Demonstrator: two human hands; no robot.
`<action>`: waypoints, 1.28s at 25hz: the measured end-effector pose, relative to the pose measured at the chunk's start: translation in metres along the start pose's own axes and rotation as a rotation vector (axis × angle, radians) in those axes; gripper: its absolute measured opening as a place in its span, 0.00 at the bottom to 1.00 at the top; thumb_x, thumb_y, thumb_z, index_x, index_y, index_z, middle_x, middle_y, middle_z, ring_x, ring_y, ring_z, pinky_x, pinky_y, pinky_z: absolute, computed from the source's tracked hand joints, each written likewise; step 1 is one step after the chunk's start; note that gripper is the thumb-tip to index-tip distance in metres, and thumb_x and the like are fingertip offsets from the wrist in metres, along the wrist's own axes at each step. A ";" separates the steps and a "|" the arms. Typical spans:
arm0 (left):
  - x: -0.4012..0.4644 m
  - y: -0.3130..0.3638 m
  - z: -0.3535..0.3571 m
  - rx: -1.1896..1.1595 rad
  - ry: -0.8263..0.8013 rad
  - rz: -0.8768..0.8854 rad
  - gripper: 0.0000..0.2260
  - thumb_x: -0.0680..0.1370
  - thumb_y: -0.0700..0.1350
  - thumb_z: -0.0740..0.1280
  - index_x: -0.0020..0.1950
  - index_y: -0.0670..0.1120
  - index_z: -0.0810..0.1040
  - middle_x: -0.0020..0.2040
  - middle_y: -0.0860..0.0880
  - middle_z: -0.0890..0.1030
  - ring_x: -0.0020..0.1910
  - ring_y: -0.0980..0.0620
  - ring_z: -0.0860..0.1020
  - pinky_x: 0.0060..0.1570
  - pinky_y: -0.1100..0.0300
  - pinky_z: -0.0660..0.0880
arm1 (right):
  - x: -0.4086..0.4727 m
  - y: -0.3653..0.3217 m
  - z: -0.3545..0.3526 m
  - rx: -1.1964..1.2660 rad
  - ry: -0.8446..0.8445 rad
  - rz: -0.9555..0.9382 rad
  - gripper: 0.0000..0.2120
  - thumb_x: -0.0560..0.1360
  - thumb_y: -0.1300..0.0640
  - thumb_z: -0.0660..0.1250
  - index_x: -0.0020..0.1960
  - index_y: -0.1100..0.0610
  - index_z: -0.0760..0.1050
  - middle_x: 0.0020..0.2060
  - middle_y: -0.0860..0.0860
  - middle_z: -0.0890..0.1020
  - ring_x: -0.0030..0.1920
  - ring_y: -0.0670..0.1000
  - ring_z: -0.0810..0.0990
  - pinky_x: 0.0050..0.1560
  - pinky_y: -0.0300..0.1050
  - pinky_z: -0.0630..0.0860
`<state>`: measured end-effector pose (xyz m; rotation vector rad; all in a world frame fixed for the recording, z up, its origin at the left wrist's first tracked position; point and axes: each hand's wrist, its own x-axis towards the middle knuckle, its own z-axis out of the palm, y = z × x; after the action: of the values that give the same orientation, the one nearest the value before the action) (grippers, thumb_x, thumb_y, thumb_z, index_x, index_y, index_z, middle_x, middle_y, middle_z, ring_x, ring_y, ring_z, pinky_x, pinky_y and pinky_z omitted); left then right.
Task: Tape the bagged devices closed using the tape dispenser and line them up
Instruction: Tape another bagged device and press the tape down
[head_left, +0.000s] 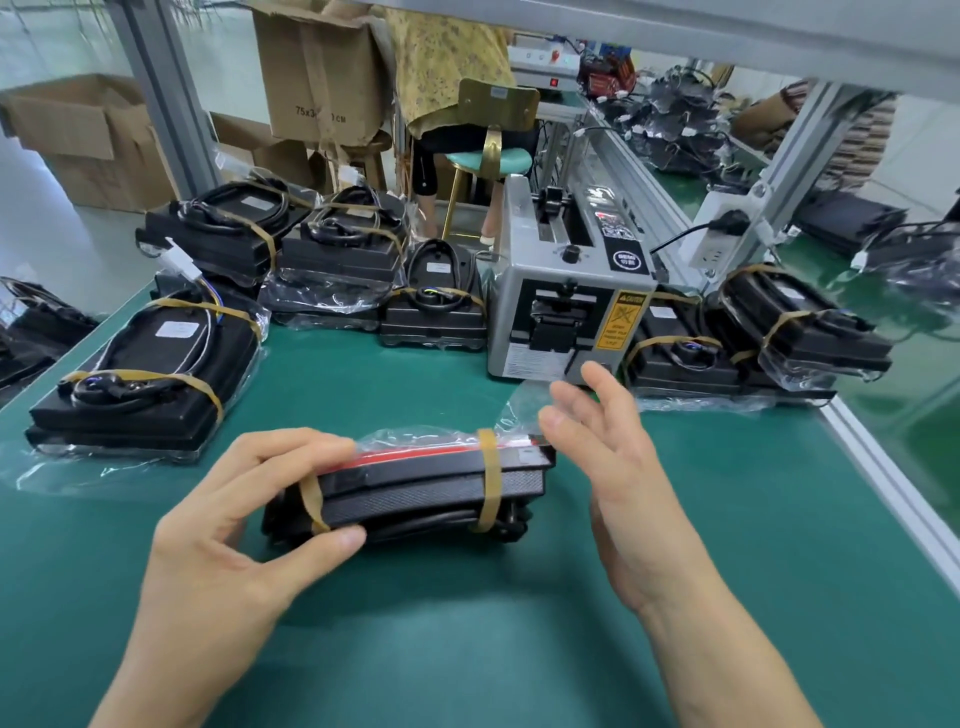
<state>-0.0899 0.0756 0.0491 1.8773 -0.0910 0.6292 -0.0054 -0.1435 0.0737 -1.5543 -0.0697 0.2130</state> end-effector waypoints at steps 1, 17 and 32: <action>0.000 0.001 0.001 0.018 -0.003 -0.002 0.20 0.62 0.50 0.74 0.53 0.62 0.81 0.54 0.54 0.79 0.55 0.52 0.76 0.59 0.61 0.71 | 0.002 0.000 -0.001 0.007 -0.012 0.017 0.26 0.66 0.46 0.71 0.62 0.38 0.69 0.56 0.37 0.80 0.57 0.32 0.76 0.49 0.27 0.67; 0.040 0.059 0.068 0.647 -0.309 0.143 0.25 0.65 0.55 0.69 0.62 0.56 0.77 0.47 0.56 0.82 0.44 0.50 0.80 0.45 0.59 0.70 | 0.010 -0.003 0.001 0.082 -0.143 0.065 0.21 0.68 0.48 0.67 0.58 0.56 0.78 0.54 0.53 0.84 0.51 0.45 0.79 0.49 0.38 0.68; 0.039 0.060 0.057 0.708 -0.245 -0.004 0.19 0.61 0.60 0.67 0.49 0.55 0.81 0.41 0.56 0.81 0.39 0.51 0.78 0.39 0.58 0.71 | 0.006 0.003 0.008 0.005 -0.074 -0.169 0.11 0.69 0.47 0.67 0.50 0.46 0.82 0.53 0.43 0.81 0.57 0.38 0.77 0.57 0.32 0.68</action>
<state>-0.0559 0.0098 0.1037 2.6349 -0.0218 0.4528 -0.0014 -0.1347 0.0703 -1.5267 -0.2575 0.1371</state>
